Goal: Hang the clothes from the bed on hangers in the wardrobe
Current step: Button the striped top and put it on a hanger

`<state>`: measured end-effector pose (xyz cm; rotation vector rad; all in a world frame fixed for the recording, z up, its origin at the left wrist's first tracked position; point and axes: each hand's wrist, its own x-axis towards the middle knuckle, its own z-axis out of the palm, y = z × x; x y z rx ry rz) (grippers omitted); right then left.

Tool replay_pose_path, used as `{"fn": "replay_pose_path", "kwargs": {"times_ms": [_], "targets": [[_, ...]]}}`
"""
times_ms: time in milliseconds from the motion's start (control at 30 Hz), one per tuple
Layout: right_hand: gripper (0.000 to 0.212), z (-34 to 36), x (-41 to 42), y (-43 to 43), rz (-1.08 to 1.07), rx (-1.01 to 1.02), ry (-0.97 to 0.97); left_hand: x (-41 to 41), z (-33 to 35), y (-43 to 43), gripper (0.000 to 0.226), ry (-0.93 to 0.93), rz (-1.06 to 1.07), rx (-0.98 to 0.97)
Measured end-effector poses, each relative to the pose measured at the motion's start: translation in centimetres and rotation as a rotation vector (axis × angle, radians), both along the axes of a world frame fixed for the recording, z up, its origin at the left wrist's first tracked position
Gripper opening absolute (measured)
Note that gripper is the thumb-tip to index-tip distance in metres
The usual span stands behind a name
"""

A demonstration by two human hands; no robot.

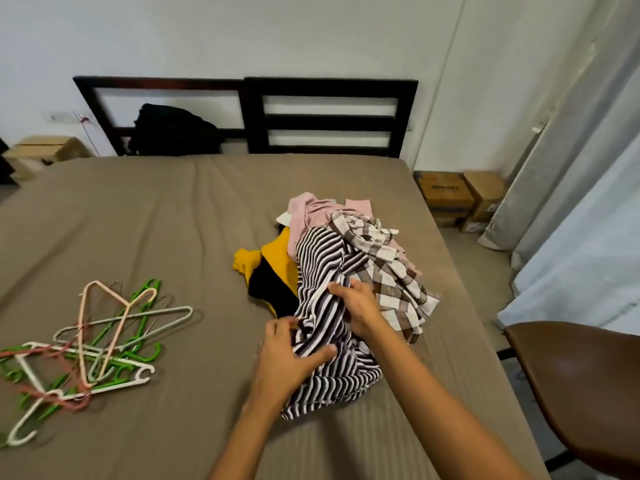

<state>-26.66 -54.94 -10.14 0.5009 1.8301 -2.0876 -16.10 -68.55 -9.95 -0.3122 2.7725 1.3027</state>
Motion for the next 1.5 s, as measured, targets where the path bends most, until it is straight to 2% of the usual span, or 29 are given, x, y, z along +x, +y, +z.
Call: {"fn": "replay_pose_path", "kwargs": {"times_ms": [67,100,200,267,333,367,400,467,533,600,633,667,700,733,800,867,933,967,1033,1100,1200,1300,1400,1467,1500], "targets": [[0.009,1.4,2.0,-1.1,0.017,-0.056,0.103,-0.5,0.9,0.4,0.098,0.119,-0.047,0.018],[0.007,2.2,3.0,-1.4,0.044,-0.007,0.175,-0.8,1.5,0.9,0.099,0.166,-0.081,0.057],[0.012,3.8,5.4,-0.9,0.094,0.199,0.423,-1.1,3.2,1.4,0.065,0.263,-0.135,0.057],[0.017,4.2,6.6,0.9,0.045,0.412,0.649,-0.9,4.2,0.7,0.044,0.345,-0.125,0.048],[0.049,4.4,7.3,3.0,0.06,0.788,0.896,-0.5,5.3,0.2,0.03,0.407,-0.186,0.067],[0.065,4.7,7.4,3.6,0.155,0.873,0.932,-0.4,6.0,0.1,0.026,0.39,-0.241,0.093],[0.073,5.2,7.4,3.9,0.307,0.886,0.892,-0.2,6.7,0.2,0.025,0.338,-0.299,0.116],[0.064,5.2,7.3,3.8,0.607,0.881,0.661,0.2,7.9,0.5,0.021,0.138,-0.406,0.15],[0.045,5.5,8.1,3.6,0.801,0.871,0.296,0.5,9.1,0.2,0.022,-0.172,-0.475,0.197],[0.027,6.0,9.4,4.4,1.022,0.694,-0.157,1.0,10.4,-1.0,0.024,-0.576,-0.555,0.225],[0.024,6.6,10.1,4.8,1.113,0.583,-0.318,1.2,10.9,-1.7,0.025,-0.752,-0.616,0.231],[0.023,7.4,10.3,5.2,1.15,0.499,-0.389,1.3,11.3,-2.3,0.026,-0.865,-0.685,0.246],[0.023,8.2,10.1,5.6,1.135,0.459,-0.355,1.3,11.7,-2.8,0.027,-0.907,-0.735,0.271],[0.022,8.9,9.7,5.8,1.069,0.464,-0.242,0.9,12.0,-3.1,0.028,-0.887,-0.725,0.312],[0.026,9.4,8.4,6.1,0.871,0.504,0.021,0.0,12.4,-3.2,0.028,-0.676,-0.586,0.331],[0.026,8.4,7.1,6.1,0.739,0.64,0.152,-1.4,11.6,-3.3,0.024,-0.392,-0.476,0.175],[0.024,6.8,6.6,6.0,0.718,0.959,0.291,-2.5,9.9,-3.0,0.023,-0.163,-0.481,-0.048],[0.022,5.8,6.6,5.9,0.724,1.08,0.328,-2.9,8.9,-2.9,0.021,-0.085,-0.493,-0.132],[0.015,3.7,7.2,5.7,0.727,1.185,0.318,-3.2,7.1,-2.7,0.014,0.002,-0.501,-0.199],[0.011,1.4,8.0,6.0,0.753,1.221,0.205,-3.8,5.2,-2.8,0.014,0.032,-0.539,-0.245],[0.024,-1.6,8.8,8.1,0.719,1.163,-0.002,-4.3,2.2,-3.8,0.033,-0.1,-0.644,-0.456],[0.036,-2.5,8.5,9.8,0.426,1.104,0.086,-4.5,-0.4,-4.7,0.022,-0.203,-0.743,-0.685],[0.042,-2.1,8.7,10.3,0.304,1.165,0.249,-5.0,-2.1,-5.4,0.024,-0.182,-0.7,-0.632],[0.042,-1.9,8.6,10.8,0.39,1.167,0.237,-5.0,-2.2,-5.7,0.028,-0.125,-0.645,-0.522],[0.039,-2.1,8.4,11.1,0.499,1.176,0.188,-5.1,-2.2,-5.7,0.031,-0.094,-0.623,-0.46]]}}
